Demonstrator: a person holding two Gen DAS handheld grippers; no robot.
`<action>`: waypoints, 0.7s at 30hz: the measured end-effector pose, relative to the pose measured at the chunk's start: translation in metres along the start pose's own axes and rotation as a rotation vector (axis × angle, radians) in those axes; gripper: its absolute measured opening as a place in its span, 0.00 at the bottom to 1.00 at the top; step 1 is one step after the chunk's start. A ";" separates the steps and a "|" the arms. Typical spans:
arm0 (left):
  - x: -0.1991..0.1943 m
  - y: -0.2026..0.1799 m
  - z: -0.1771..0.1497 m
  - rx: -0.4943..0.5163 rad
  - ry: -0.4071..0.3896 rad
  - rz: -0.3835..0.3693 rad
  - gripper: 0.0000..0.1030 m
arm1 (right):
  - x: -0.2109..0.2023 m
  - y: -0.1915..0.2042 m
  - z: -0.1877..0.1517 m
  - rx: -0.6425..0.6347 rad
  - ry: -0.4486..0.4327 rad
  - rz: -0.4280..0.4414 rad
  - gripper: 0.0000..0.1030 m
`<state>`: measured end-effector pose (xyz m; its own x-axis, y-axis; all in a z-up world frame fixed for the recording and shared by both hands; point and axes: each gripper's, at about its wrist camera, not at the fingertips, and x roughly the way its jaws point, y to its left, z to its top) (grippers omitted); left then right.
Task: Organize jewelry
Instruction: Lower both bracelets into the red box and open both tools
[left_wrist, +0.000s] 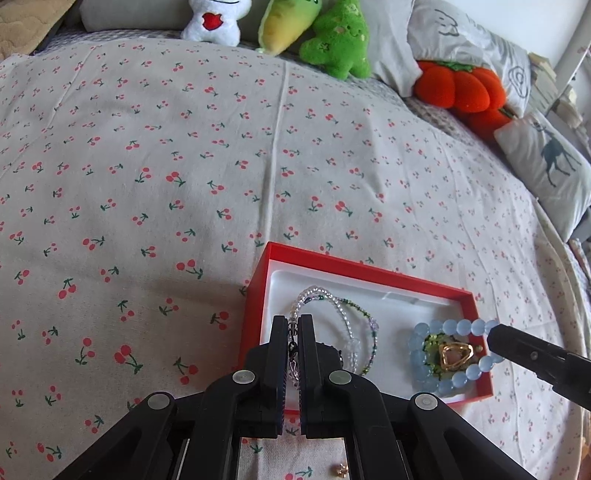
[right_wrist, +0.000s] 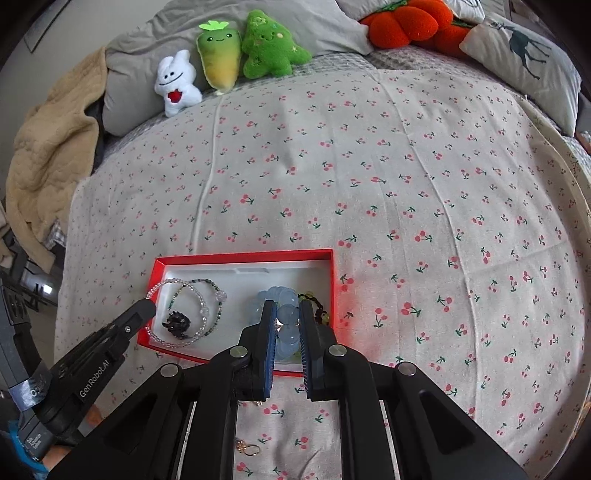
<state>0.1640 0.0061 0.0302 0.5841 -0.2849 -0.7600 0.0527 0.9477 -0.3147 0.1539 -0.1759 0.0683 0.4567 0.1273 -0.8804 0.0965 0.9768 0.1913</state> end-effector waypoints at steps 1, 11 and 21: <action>0.000 -0.001 0.000 0.008 -0.002 0.008 0.00 | 0.001 -0.001 0.000 -0.006 0.003 -0.007 0.12; -0.022 -0.013 -0.004 0.102 -0.032 0.053 0.23 | -0.011 0.004 -0.002 -0.055 0.014 0.015 0.17; -0.052 -0.003 -0.025 0.140 -0.003 0.087 0.49 | -0.033 0.004 -0.023 -0.093 0.009 0.011 0.44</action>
<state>0.1133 0.0147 0.0568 0.5940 -0.2005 -0.7791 0.1137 0.9797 -0.1654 0.1193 -0.1724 0.0882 0.4497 0.1391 -0.8823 0.0089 0.9871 0.1601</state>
